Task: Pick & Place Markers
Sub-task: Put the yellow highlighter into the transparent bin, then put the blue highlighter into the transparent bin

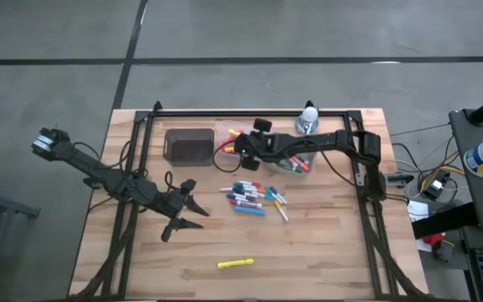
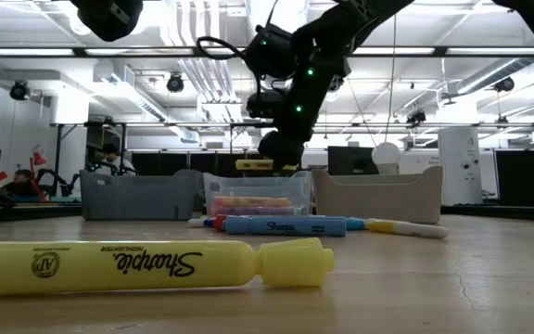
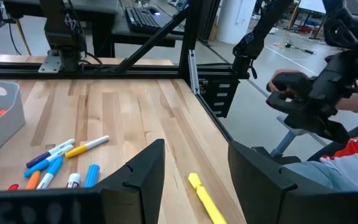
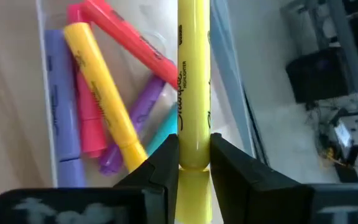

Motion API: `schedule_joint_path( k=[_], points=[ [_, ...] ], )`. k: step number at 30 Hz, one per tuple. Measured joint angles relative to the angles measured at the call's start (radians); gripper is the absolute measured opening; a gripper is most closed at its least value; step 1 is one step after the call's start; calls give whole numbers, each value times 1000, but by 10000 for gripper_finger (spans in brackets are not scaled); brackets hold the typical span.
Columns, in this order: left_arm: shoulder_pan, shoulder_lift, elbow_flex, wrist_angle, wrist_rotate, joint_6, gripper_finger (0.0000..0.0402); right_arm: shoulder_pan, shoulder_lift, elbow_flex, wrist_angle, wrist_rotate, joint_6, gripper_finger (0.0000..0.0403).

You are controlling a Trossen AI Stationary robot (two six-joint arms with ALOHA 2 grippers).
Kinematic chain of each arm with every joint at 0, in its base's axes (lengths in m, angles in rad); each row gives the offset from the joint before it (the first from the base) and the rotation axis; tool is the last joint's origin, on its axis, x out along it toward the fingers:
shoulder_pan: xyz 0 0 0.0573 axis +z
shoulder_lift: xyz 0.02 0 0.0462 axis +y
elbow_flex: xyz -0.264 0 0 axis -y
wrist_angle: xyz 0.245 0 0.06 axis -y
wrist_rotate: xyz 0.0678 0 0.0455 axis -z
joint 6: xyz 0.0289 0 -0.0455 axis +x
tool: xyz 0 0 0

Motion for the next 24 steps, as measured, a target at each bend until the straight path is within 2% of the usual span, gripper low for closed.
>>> schedule_joint_path(
  k=[3,8,12,19,24],
  points=[
    [0,0,0,0,0,0,170,-2,0,0,4,-37,-3,107],
    [0,0,-3,-1,0,-2,170,6,0,0,4,-39,-3,166],
    [0,0,-17,1,0,-11,170,33,-9,0,-19,-39,-14,198],
    [0,0,-50,59,0,-11,170,148,-83,0,-46,-72,4,205],
    [0,0,-51,66,0,-8,170,248,-137,0,-122,-198,123,203]
  ],
)
